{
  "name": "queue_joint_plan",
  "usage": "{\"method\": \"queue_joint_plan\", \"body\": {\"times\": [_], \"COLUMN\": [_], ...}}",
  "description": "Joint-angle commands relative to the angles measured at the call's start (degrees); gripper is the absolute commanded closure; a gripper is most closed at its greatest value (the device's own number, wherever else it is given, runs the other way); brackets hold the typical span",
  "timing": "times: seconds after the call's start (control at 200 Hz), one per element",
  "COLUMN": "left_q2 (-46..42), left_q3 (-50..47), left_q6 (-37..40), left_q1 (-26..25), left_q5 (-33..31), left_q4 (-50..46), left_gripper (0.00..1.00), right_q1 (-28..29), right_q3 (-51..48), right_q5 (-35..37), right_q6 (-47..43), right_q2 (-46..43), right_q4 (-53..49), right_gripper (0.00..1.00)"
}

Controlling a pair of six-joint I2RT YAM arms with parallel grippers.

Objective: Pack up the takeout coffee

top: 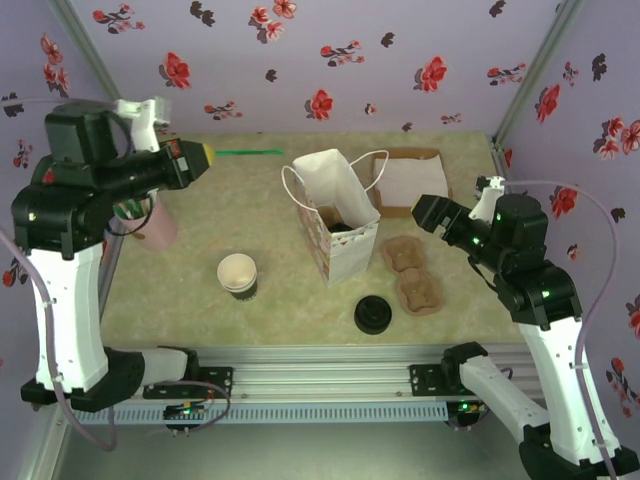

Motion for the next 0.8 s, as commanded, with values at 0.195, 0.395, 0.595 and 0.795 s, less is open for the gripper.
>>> {"method": "queue_joint_plan", "body": {"times": [0.195,0.395,0.595,0.795], "left_q2": [5.86,12.27,21.41,33.22], "left_q3": [1.96,5.79,12.21,23.0], "left_q6": [0.49,4.01,5.84,7.48], "left_q1": [-15.92,-22.44,-25.7,-28.6], "left_q5": [-7.69,-20.03,-28.3,-35.71], "left_q4": [3.34,-0.83,-4.7,-11.7], "left_gripper": [1.0,1.0,1.0,1.0], "right_q1": [-0.34,-0.26,-0.24,-0.29], "right_q3": [-2.1,-2.98,-4.13,-4.54], "right_q5": [2.28,2.47,2.29,2.38], "right_q6": [1.36,1.69,2.21,1.77], "right_q2": [-1.05,-1.2,-0.99,-0.94], "right_q4": [0.09,0.16,0.91,0.8], "right_gripper": [0.12,0.12,0.11,0.11]}}
